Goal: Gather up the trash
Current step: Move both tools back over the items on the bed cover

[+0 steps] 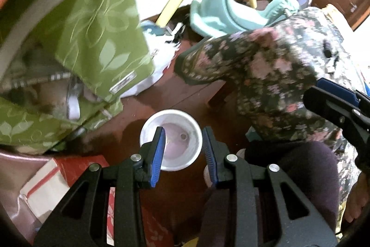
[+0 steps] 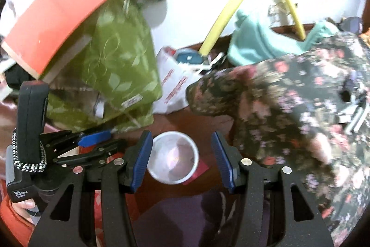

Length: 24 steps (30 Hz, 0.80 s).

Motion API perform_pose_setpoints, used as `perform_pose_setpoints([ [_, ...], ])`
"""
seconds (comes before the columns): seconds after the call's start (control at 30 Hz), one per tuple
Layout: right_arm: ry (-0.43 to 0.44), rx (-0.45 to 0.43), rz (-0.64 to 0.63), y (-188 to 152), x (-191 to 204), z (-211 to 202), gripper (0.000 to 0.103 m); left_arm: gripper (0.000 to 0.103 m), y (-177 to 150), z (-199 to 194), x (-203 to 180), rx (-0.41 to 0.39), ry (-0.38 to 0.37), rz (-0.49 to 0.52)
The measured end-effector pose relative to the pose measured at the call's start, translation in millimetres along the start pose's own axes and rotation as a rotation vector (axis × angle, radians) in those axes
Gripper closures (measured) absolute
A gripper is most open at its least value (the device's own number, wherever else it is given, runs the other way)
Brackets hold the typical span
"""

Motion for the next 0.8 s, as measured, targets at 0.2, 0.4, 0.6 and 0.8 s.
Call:
perform_pose_setpoints([
  [0.2,-0.057,-0.099,0.062,5.7,-41.4,-43.1,0.053,0.071,19.6,-23.1,-49.7,-0.06,-0.041,0.052],
  [0.4,-0.12,-0.173,0.139,3.6,-93.2,-83.2,0.053,0.071,36.1,-34.8,-110.3,-0.097,-0.078,0.139],
  [0.6,-0.179,-0.211,0.227,-7.3,-151.1,-111.8,0.053,0.071,51.7,-32.5,-173.2,-0.108,-0.111,0.233],
  [0.8,-0.224,-0.215,0.316,-22.5,-207.5,-124.3,0.053,0.071,65.9,-19.9,-229.8,-0.101,-0.143,0.303],
])
Point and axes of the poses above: each gripper's, at about its wrist camera, not at the fingertips, and z roughly the way its jaws point, x to its left, y to its top, the point moved 9 cm from there along z, roughly the way its jaws point, and after that the axes turned 4 degrees about -z, right-handed, at the moved point
